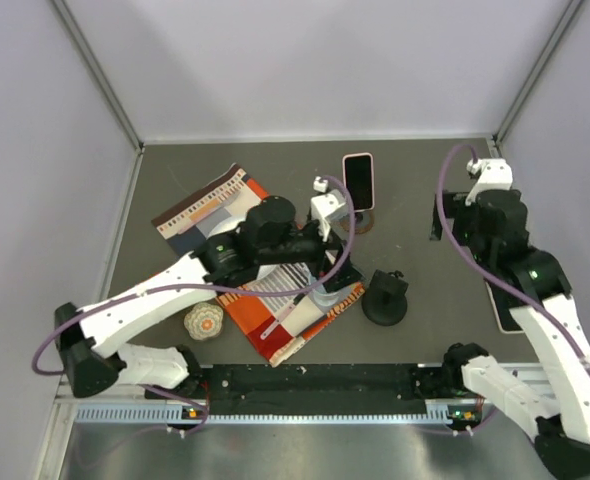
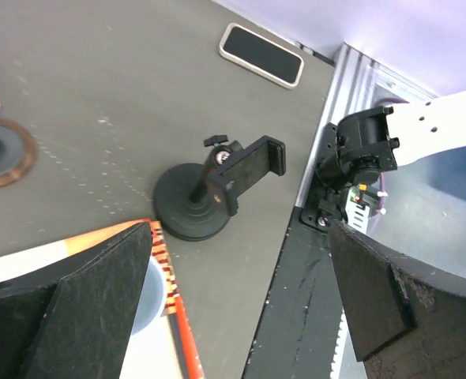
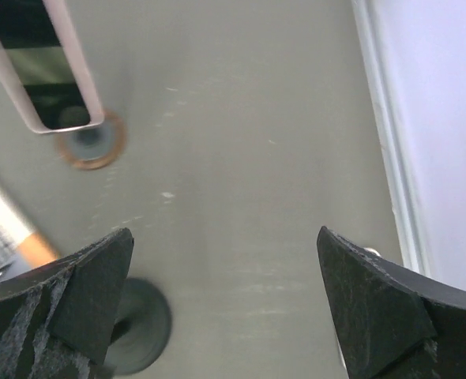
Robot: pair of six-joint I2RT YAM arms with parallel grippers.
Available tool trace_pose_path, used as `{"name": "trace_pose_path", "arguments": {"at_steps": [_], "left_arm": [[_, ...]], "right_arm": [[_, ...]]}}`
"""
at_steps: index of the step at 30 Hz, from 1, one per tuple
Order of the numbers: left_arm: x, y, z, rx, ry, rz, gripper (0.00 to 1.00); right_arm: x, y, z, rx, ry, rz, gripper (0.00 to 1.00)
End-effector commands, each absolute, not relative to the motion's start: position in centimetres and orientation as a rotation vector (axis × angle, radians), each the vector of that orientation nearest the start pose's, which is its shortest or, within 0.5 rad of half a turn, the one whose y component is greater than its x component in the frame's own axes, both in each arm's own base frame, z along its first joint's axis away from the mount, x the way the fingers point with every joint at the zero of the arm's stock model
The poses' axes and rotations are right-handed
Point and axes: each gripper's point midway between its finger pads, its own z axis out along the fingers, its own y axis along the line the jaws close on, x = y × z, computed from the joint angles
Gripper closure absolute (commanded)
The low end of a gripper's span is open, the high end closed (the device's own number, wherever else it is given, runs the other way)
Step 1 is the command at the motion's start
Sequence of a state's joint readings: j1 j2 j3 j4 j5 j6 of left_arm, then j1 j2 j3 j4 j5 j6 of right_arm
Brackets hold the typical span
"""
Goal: Place the phone on the phone stand
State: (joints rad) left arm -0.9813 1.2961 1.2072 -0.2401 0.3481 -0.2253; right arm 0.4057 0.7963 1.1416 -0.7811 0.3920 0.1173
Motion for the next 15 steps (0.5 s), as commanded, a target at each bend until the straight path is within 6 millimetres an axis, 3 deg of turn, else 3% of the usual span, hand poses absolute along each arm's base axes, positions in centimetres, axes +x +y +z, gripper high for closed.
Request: {"name": "trace_pose_path", "arguments": {"at_steps": [1, 2, 4, 5, 9, 12, 15], "left_arm": [[17.1, -33.7, 34.9, 0.954, 1.655, -0.996, 0.01], [17.0, -33.1, 34.8, 0.959, 1.661, -0.979, 0.02], [16.9, -32.0, 35.2, 0.949, 1.644, -0.95, 0.01], [16.9, -31.7, 35.2, 0.944, 1.642, -0.944, 0.01], [16.3, -31.0, 35.5, 0.939, 1.605, -0.945, 0.01], [16.5, -31.0, 33.4, 0.936, 1.596, -0.942, 0.01], [16.9, -31.3, 32.6, 0.876, 1.656, -0.959, 0.01]], "right_arm": [[28.0, -0.9, 28.2, 0.192, 2.057, -0.187, 0.01], [29.0, -0.8, 26.6, 0.158, 2.123, -0.175, 0.01], [29.8, -2.6, 24.7, 0.169, 2.193, -0.249, 0.01], [30.5, -3.2, 22.8, 0.134, 2.263, -0.285, 0.01], [32.0, -5.7, 17.6, 0.132, 2.45, -0.242, 0.01], [31.4, -8.5, 14.5, 0.124, 2.576, -0.305, 0.01], [29.5, -11.9, 12.7, 0.231, 2.668, -0.354, 0.01]]}}
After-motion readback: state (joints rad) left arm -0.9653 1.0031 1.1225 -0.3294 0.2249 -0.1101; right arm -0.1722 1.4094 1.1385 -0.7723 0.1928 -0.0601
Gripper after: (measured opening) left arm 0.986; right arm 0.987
